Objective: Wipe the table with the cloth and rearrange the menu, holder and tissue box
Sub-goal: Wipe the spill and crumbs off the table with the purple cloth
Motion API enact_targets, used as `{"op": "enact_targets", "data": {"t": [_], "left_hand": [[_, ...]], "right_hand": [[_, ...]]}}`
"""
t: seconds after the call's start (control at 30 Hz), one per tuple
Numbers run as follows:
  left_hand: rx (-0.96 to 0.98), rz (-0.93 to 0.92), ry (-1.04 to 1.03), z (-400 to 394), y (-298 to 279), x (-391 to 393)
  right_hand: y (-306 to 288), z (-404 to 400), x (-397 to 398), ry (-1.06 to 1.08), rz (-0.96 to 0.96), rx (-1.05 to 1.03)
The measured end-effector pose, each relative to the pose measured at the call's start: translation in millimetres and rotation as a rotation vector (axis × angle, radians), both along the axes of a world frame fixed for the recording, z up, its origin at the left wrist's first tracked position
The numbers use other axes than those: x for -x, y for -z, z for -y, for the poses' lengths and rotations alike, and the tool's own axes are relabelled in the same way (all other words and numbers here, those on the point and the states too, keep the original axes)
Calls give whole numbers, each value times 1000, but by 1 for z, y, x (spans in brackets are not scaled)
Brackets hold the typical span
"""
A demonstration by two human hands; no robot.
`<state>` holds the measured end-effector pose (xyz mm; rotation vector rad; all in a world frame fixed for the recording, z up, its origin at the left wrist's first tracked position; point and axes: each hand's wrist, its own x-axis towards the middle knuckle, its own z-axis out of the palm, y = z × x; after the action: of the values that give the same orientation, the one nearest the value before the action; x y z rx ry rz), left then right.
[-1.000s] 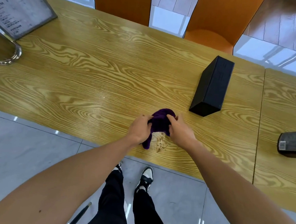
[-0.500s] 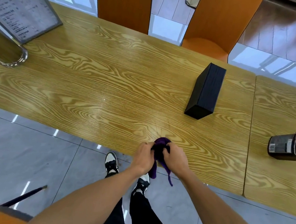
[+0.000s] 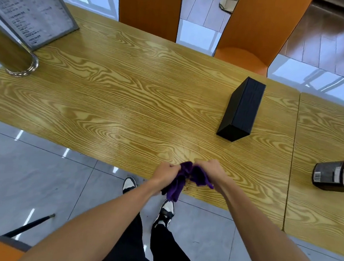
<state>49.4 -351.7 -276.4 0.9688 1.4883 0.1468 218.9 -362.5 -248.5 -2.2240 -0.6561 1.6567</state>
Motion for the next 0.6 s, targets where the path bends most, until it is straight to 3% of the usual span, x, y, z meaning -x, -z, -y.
{"op": "enact_targets", "data": {"t": [0.27, 0.4, 0.6], "left_hand": [[-154, 30, -102, -70, -9, -12], [-307, -24, 9, -77, 0, -11], [-361, -123, 245, -45, 11, -6]], "right_hand": [[5, -74, -4, -213, 277, -266], [33, -75, -4, -344, 380, -377], [68, -27, -5, -564, 480, -445]]}}
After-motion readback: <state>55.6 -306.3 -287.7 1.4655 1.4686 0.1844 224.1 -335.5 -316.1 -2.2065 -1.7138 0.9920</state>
